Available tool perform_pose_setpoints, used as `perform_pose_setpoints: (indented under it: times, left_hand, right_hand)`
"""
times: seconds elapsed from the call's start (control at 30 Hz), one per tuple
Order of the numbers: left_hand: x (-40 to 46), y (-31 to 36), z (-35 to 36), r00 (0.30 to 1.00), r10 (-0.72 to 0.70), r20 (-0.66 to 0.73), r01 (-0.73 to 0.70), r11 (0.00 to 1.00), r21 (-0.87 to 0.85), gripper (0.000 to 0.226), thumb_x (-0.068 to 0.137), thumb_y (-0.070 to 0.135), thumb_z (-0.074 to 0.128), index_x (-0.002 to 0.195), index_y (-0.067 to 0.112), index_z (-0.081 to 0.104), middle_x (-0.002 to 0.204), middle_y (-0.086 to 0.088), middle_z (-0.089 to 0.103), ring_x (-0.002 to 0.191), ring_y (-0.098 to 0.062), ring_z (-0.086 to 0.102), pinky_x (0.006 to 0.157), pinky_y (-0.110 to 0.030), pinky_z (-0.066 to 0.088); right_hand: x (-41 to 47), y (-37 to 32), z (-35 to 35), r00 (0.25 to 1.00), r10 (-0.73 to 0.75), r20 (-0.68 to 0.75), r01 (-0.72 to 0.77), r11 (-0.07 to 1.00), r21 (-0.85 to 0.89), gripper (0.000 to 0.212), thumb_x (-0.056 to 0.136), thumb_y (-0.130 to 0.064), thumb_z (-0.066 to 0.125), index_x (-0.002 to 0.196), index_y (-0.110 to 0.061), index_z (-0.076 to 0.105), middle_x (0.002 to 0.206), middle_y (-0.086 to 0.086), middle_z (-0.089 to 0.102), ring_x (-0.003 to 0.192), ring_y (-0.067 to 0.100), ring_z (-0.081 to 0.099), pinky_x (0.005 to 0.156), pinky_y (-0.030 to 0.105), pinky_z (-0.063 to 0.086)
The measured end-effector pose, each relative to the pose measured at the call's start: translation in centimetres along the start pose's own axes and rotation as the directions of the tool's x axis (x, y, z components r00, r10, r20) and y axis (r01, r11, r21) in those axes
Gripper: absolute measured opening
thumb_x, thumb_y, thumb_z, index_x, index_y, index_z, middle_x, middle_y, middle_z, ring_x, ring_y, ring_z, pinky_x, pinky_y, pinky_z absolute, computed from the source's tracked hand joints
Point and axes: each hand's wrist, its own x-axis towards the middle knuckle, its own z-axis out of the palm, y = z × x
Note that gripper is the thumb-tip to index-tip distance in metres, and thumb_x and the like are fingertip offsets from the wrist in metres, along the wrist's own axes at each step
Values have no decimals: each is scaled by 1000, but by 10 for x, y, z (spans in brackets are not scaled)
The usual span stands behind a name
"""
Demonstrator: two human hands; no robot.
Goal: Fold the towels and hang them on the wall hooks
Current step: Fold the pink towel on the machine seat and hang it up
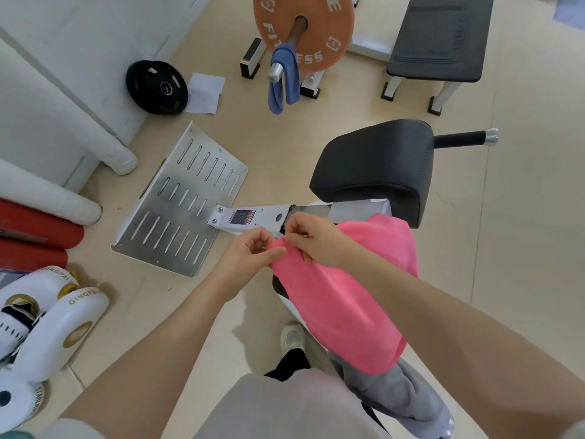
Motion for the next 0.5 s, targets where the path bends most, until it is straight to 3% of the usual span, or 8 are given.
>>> perform_pose_setpoints:
  times: [0.07, 0.23, 0.33, 0.5]
  left_hand:
    - [0, 1, -2, 1000, -6, 10, 6, 999, -33, 19, 88, -1, 57, 72, 7, 51, 60, 3, 57, 57, -10, 56, 64, -21, 53]
    - [-2, 2, -1, 999, -27, -35, 26, 999, -24, 29, 95, 10, 48, 66, 12, 47, 58, 6, 48, 52, -4, 48, 59, -17, 49]
    - [-4, 0, -1, 995, -32, -97, 26, 998, -65, 33, 93, 10, 50, 61, 12, 45, 51, 11, 48, 51, -5, 46, 59, -18, 47]
    - [-3, -1, 9, 960, -66, -271, 5, 975, -220, 35, 91, 13, 55, 60, 13, 41, 53, 5, 35, 51, -9, 34, 56, -24, 35]
  right_hand:
    - [1, -2, 6, 999, 35, 18, -35, 999, -6, 18, 94, -16, 47, 77, -19, 43, 59, -5, 51, 39, 8, 48, 46, 17, 41]
    - [0, -6, 2, 984, 130, 124, -128, 991, -29, 32, 96, -28, 43, 67, -16, 40, 59, -2, 42, 48, 14, 40, 52, 27, 35]
    - [-9, -1, -14, 984, 122, 129, -94, 975, -201, 44, 94, -40, 45, 60, -15, 38, 56, -3, 33, 53, 13, 31, 55, 29, 27]
    - [-33, 16, -45, 986, 150, 67, -111, 909, -402, 44, 88, -36, 56, 54, -17, 36, 54, -4, 35, 53, 12, 33, 55, 30, 28]
